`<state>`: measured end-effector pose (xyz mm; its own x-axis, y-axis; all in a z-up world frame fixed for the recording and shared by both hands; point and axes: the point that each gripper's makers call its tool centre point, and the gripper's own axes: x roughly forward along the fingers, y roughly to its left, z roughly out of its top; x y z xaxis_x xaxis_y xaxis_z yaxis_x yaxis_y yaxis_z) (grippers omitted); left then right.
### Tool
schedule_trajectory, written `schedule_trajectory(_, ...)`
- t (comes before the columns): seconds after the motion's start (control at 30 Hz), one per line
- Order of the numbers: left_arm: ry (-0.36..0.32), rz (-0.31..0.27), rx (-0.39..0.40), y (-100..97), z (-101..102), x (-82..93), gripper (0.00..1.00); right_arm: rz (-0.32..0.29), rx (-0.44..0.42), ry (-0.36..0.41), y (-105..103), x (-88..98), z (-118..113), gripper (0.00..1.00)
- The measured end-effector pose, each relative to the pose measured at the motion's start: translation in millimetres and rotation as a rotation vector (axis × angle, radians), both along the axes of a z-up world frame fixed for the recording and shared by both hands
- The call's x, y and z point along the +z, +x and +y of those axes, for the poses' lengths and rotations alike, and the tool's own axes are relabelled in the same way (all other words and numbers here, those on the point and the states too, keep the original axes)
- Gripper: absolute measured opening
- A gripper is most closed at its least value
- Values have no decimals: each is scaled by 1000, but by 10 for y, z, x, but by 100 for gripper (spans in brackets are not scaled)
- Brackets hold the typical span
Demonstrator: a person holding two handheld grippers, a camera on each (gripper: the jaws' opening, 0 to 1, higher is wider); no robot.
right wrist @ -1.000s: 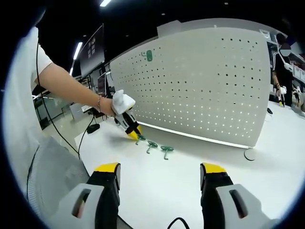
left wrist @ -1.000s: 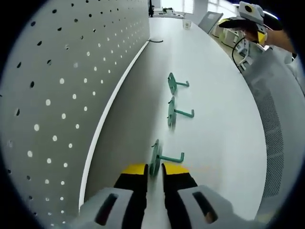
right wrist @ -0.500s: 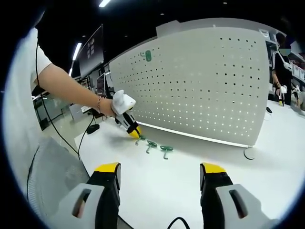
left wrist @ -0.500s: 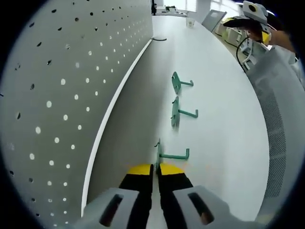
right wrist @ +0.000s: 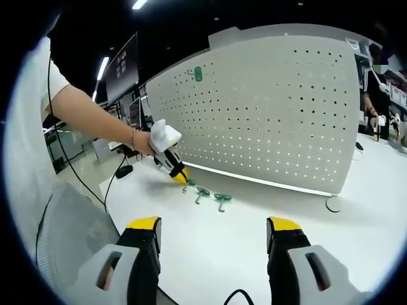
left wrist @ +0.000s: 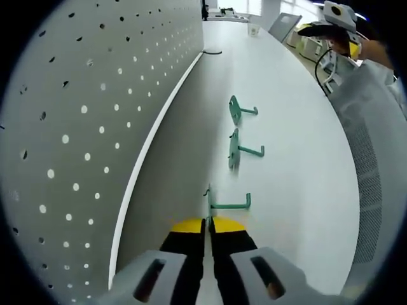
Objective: Insert the hook assembly into the mounting plate slot until the hook locks in place.
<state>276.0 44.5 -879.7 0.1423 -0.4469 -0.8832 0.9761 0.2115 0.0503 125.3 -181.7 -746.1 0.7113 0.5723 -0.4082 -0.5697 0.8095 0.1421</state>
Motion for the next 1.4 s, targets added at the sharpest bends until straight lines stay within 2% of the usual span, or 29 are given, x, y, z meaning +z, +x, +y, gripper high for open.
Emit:
schedule_trajectory(0.7, -56, -17, 14, -32, 1, 7, 1, 1, -1, 3, -1, -1, 13, 65)
schedule_trajectory(1.3, -183, -78, 61, 25, -65, 266, 1, -6, 1, 8, 15, 23, 34, 65)
schedule_trajectory(1.4, -227, -89, 72, 25, -105, 349, 1, -6, 2, 7, 14, 24, 42, 65)
